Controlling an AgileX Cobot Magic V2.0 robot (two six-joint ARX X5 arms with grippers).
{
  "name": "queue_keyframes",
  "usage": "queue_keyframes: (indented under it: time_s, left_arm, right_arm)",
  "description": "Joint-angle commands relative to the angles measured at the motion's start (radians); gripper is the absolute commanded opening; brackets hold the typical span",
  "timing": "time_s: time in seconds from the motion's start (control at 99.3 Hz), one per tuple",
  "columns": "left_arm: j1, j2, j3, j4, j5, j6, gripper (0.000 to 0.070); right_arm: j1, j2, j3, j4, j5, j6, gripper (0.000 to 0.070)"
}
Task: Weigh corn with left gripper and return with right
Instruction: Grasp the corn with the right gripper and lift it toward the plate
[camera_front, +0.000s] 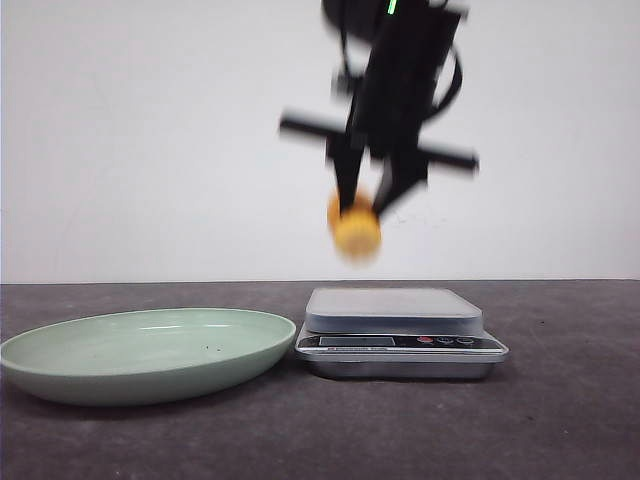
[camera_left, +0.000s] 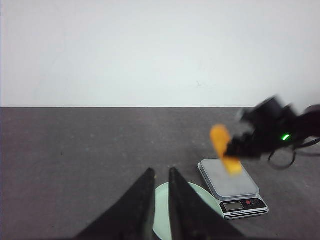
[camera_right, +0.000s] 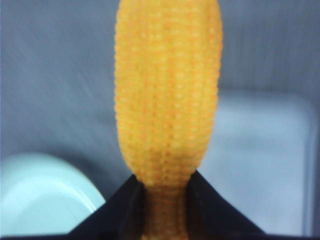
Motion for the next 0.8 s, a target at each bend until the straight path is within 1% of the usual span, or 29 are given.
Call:
queue_keyframes:
  time_s: [0.0,0.07,0.181,0.242,0.292,0.383,0.544,0.624,0.685,0.735,0.785]
  left_arm:
    - [-0.006,0.007,0.017,-0.019,-0.002,0.003,0.0010]
    - [-0.006,0.007,0.017,-0.013,-0.002,0.008,0.0010]
    - [-0.006,0.007,0.017,0.010,-0.003,0.027,0.0010]
    - [-0.006,0.007,0.017,0.026,-0.006,0.041,0.0010]
    - [-0.006,0.007,0.017,0.038,-0.006,0.052,0.0010]
    - [-0.006,0.007,0.017,0.062,-0.006,0.066,0.0010]
    - [-0.006,0.007,0.016,0.077,-0.005,0.082,0.0010]
    - [-0.006,0.008,0.016,0.077,-0.005,0.089,0.0010]
    - [-0.006,0.007,0.016,0.077,-0.005,0.088,0.0011]
    - [-0.006,0.008,0.016,0.077,-0.005,0.088,0.0010]
    - [-0.006,0.007,0.016,0.076,-0.005,0.088,0.0010]
  right_arm:
    - [0.021,-0.084,0.026,0.138,0.018,-0.090,0.0003]
    - [0.034,-0.145,0.026,0.285,-0.006,-0.110,0.0003]
    - [0.055,-0.207,0.026,0.494,-0.091,-0.109,0.0003]
    - [0.069,-0.228,0.026,0.557,-0.121,-0.109,0.0003]
    - [0.085,-0.234,0.026,0.571,-0.134,-0.109,0.0003]
    - [0.109,-0.236,0.026,0.509,-0.137,-0.106,0.0003]
    - [0.146,-0.183,0.026,0.249,-0.136,-0.094,0.0003]
    - [0.158,-0.134,0.025,0.125,-0.138,-0.053,0.0003]
    - [0.170,-0.086,0.025,0.060,-0.145,-0.011,0.0003]
    - [0.177,-0.044,0.025,0.031,-0.167,0.021,0.0003]
    - [0.183,0.000,0.025,0.024,-0.207,0.053,0.0003]
